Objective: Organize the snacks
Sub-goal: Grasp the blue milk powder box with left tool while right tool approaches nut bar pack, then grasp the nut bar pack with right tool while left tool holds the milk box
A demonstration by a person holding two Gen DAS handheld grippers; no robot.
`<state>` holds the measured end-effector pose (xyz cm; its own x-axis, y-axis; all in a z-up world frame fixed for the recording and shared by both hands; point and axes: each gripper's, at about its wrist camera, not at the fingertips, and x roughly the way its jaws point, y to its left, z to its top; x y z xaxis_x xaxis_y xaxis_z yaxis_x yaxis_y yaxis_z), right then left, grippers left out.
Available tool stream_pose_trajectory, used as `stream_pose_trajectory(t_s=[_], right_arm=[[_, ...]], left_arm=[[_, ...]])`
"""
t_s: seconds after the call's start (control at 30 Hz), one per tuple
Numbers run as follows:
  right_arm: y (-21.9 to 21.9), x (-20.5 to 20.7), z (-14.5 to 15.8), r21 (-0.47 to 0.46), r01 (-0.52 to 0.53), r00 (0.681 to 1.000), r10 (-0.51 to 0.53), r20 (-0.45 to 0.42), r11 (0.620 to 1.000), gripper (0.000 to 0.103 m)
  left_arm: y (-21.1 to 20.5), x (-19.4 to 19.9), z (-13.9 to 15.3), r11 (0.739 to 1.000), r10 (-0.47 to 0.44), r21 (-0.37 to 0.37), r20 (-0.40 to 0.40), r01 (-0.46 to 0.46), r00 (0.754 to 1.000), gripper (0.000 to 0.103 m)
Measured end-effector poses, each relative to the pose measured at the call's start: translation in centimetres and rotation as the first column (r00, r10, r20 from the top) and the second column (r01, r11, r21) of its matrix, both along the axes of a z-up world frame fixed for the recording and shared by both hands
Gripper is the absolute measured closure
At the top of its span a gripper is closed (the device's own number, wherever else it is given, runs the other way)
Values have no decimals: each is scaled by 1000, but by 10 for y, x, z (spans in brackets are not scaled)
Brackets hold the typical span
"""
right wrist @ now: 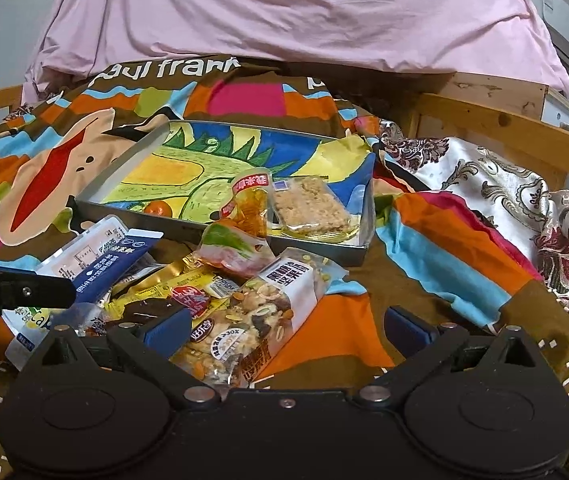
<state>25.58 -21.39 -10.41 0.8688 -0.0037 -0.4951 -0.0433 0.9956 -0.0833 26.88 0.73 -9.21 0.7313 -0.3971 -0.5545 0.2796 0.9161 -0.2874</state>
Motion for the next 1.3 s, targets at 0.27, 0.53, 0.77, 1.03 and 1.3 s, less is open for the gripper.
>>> stream_pose_trajectory(t_s=[0.27,0.53,0.77,1.03,1.3], right_arm=[[7,11,-3,12,20,1000,-20,-10,1000,1],[16,16,-10,-11,33,999,-33,-22,999,2],[8,19,-13,65,63,995,-58,-76,996,9],[5,18,-13,120,62,994,-50,-100,991,16],[5,13,-10,178,24,991,0,-134,984,42]], left_arm=[[-9,13,-15,1000,21,11,-49,-21,999,57],[-14,12,-20,999,30,42,-25,-29,999,59],[-16,11,-20,998,31,47,-11,-31,999,60],[-15,10,-19,998,35,50,-7,-35,999,63],[-16,6,-16,996,51,74,-23,-49,998,64]])
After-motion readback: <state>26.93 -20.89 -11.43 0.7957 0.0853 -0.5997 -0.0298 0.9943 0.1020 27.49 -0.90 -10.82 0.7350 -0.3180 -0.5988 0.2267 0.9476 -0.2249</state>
